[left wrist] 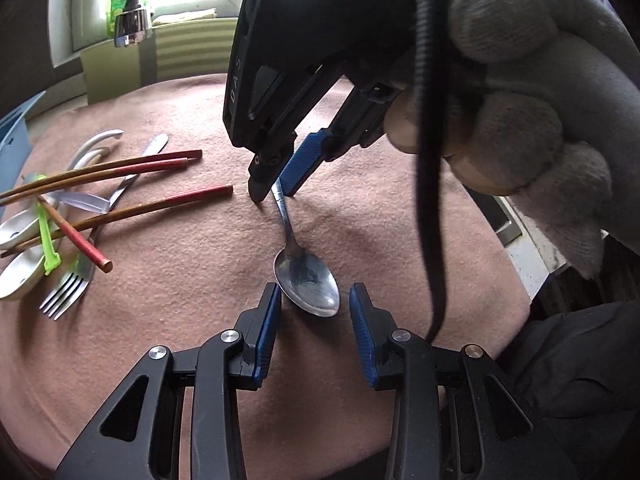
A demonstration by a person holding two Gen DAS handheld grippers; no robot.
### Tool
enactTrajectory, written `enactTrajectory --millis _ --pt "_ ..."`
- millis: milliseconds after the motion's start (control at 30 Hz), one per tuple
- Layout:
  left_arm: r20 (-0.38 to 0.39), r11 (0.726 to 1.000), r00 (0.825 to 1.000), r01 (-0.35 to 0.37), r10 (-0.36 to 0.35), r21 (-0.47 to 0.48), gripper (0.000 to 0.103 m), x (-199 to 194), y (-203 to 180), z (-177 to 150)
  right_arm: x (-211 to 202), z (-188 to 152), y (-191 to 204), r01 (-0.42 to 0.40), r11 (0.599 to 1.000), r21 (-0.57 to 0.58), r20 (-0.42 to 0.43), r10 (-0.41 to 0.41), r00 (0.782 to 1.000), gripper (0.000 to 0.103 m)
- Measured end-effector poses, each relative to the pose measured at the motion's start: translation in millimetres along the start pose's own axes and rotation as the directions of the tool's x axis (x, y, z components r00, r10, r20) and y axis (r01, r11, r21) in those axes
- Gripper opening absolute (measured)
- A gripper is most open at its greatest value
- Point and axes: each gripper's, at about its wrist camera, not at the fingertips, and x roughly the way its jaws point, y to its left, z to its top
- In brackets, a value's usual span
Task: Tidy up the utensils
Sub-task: 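Close the right gripper on the handle of the metal spoon, then lift the metal spoon with the right gripper toward the blue basket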
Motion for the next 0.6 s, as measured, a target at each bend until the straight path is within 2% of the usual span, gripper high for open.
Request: enactTrajectory --millis 133,367,433,600 --pt "-0.004 0.998 0.998 -0.064 0.064 0.019 0.034 -0.5 -4.3 -3.6 -1.0 0.9 -7.8 -0.026 0.999 0.023 -0.012 0.026 1.000 0.010" --pt "-0.011 0.998 0.999 -0.052 0.052 0.022 0.035 0.0 -0.9 -10.5 1.0 0.3 -19.7 -0.065 0.996 0.055 -0.015 0.066 0.998 0.010" --pt "-0.009 0.999 0.999 -0.040 0.040 0.030 0.045 3.9 -0.8 -8.1 0.6 1.7 -23.5 -0.074 0.995 0.061 -0.019 0.075 0.997 0.009" --pt "0.006 0.995 0.997 -0.071 0.071 0.065 0.045 9.2 -7.7 -4.9 -3.3 4.4 -34.4 -0.079 0.995 0.067 -0.024 0.081 0.996 0.009"
